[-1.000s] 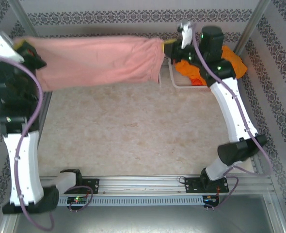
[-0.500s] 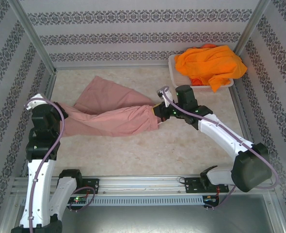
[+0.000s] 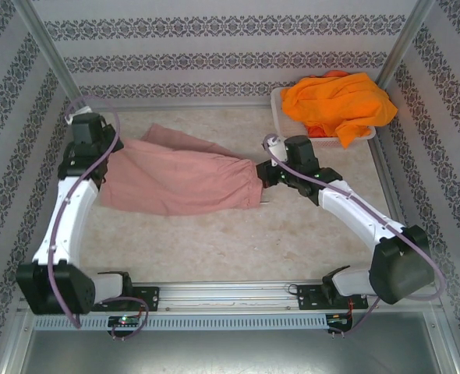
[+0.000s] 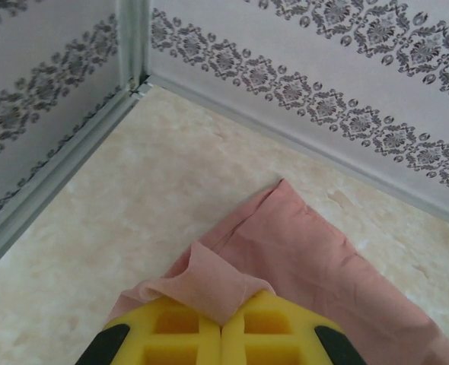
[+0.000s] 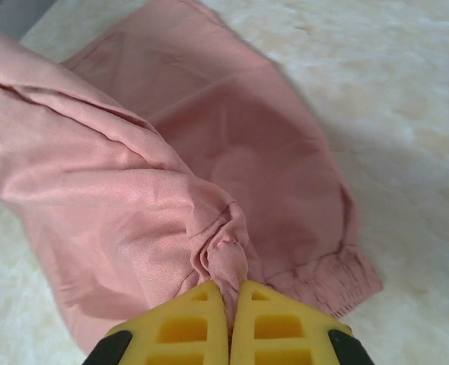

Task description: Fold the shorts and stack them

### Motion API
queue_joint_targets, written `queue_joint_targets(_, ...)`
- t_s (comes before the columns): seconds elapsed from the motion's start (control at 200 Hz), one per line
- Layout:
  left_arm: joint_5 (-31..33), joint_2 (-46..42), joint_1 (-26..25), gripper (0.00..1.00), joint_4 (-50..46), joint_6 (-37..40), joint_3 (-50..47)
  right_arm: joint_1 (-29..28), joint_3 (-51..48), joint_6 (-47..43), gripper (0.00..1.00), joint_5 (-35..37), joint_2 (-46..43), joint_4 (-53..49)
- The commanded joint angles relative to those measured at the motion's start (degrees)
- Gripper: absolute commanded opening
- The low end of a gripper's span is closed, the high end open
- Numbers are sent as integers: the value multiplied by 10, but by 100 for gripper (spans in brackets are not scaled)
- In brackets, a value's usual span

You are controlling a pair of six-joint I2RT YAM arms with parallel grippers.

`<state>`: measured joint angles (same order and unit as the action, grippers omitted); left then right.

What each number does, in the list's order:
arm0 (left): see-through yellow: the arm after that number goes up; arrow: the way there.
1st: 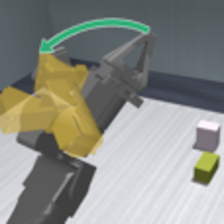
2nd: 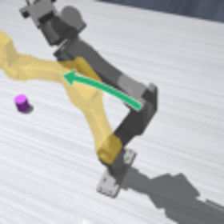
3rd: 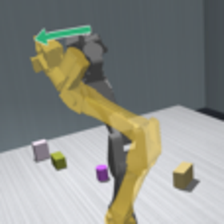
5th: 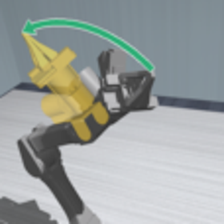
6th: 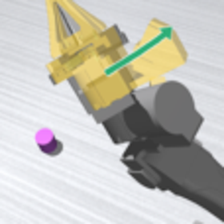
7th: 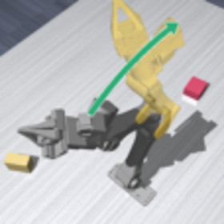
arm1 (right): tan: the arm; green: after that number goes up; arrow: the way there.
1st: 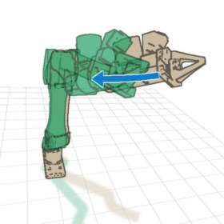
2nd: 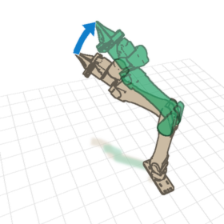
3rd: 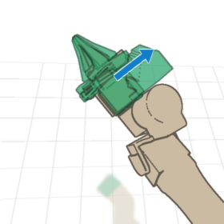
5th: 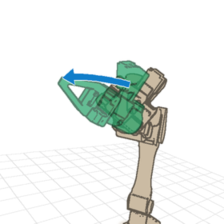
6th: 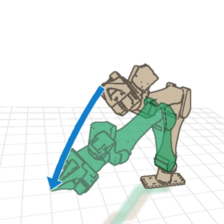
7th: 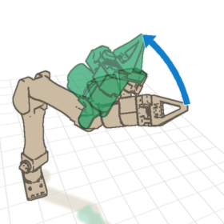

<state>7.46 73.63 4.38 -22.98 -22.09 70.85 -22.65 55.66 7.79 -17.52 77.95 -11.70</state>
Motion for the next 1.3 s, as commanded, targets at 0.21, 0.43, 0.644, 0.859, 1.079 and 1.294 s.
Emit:
queue_joint_targets(0.21, -11, 186, -31, 0, 40, 57, 176, 20, 31, 46, 1, 79, 75, -9)
queue_joint_targets(0.43, -24, 340, -39, 0, 11, 63, 289, 34, 75, 127, 9, 110, 163, -71)
queue_joint_targets(0.644, -107, 464, -39, 50, -119, 61, 495, 57, 87, 211, 59, 73, 152, -95)
queue_joint_targets(0.859, -186, 291, -44, 100, -58, 38, 347, 29, 9, 299, 77, 4, 20, -20)
queue_joint_targets(1.079, -231, 126, -49, 100, 104, -53, 42, -91, 5, 378, 87, -20, 44, 54)
queue_joint_targets(1.294, -257, 159, -63, 100, 192, -108, -93, -122, 11, 399, 85, -36, 171, 73)
